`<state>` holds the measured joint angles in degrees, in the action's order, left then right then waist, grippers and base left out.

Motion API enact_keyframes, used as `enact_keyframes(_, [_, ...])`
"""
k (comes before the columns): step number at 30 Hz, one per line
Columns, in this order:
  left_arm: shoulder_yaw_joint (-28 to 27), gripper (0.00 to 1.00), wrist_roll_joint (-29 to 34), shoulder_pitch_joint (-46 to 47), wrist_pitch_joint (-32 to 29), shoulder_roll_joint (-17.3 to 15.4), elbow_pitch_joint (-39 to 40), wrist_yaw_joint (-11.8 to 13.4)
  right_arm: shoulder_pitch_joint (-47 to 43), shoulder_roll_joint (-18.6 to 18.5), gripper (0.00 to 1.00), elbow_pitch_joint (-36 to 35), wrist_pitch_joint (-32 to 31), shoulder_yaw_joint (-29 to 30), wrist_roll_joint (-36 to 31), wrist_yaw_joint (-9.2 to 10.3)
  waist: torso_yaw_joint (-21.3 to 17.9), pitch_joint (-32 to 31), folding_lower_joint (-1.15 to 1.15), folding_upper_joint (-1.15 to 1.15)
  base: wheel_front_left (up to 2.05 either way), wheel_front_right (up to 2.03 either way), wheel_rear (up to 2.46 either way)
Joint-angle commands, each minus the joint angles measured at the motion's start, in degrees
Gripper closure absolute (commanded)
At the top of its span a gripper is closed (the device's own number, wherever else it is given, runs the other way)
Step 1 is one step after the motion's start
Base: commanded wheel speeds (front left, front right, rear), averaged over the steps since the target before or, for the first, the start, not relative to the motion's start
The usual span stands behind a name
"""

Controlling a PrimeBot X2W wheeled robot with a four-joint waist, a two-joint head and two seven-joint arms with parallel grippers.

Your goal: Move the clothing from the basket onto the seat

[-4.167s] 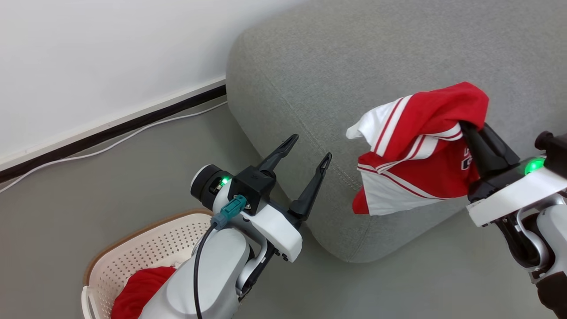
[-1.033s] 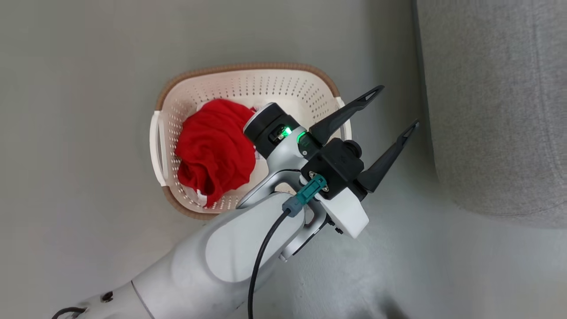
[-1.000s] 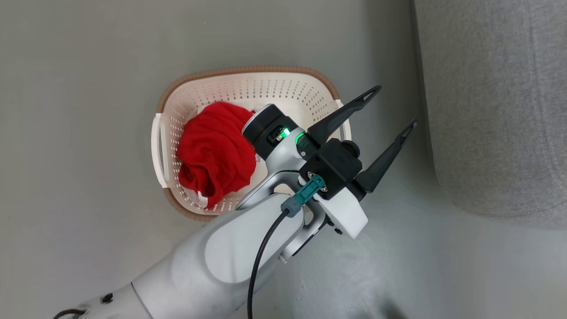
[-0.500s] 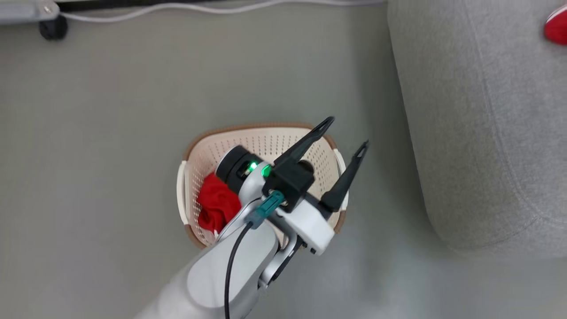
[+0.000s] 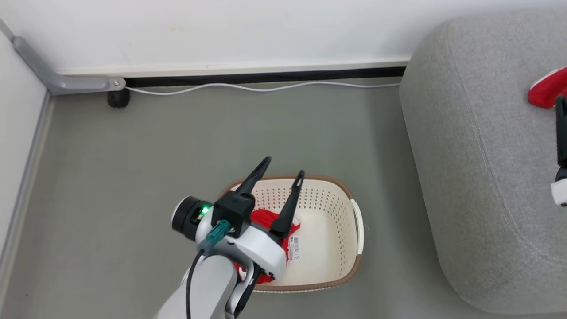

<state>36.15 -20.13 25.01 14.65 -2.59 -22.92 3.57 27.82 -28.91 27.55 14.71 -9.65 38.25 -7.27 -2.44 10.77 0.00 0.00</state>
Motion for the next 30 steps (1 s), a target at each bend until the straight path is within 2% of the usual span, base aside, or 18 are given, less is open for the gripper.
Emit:
enact_keyframes(1, [-2.71, 0.00, 0.54, -0.33, 0.35, -0.29, 1.23, -0.13, -1.73, -1.19, 0.00, -1.82, 0.29, -0.67, -0.77, -0.22, 1.13, -1.36, 0.00, 0.00, 0.00, 0.00, 0.00])
enact_keyframes(12, [-14.75, 0.00, 5.00, -8.68, 0.35, -0.38, 3.05, 1.12, -8.86, 1.99, 0.00, -7.05, 0.29, -1.57, -4.20, -0.22, 3.64, -4.85, 0.00, 0.00, 0.00, 0.00, 0.00])
enact_keyframes(13, [-17.12, 0.00, 5.62, -10.49, 0.35, -0.40, 3.50, 1.56, -9.92, 2.76, 0.00, -7.65, 0.29, -1.30, -4.82, -0.22, 3.85, -5.31, 0.00, 0.00, 0.00, 0.00, 0.00])
enact_keyframes(18, [-21.86, 0.00, 7.95, -14.56, 0.35, -0.42, 4.73, 2.89, -12.63, 4.26, 0.00, -9.24, 0.29, -1.37, -6.79, -0.22, 4.44, -5.93, 0.00, 0.00, 0.00, 0.00, 0.00])
enact_keyframes(21, [-25.16, 0.00, 8.40, -17.15, 0.35, -0.38, 6.30, 4.64, -14.22, 5.67, 0.00, -10.14, 0.29, -1.33, -8.26, -0.22, 4.48, -6.27, 0.00, 0.00, 0.00, 0.00, 0.00])
enact_keyframes(30, [-30.66, 0.00, 8.96, -23.45, 0.35, -0.31, 9.21, 5.86, -18.61, 10.55, 0.00, -10.84, 0.29, 0.00, -11.02, -0.22, 4.77, -7.38, 0.00, 0.00, 0.00, 0.00, 0.00])
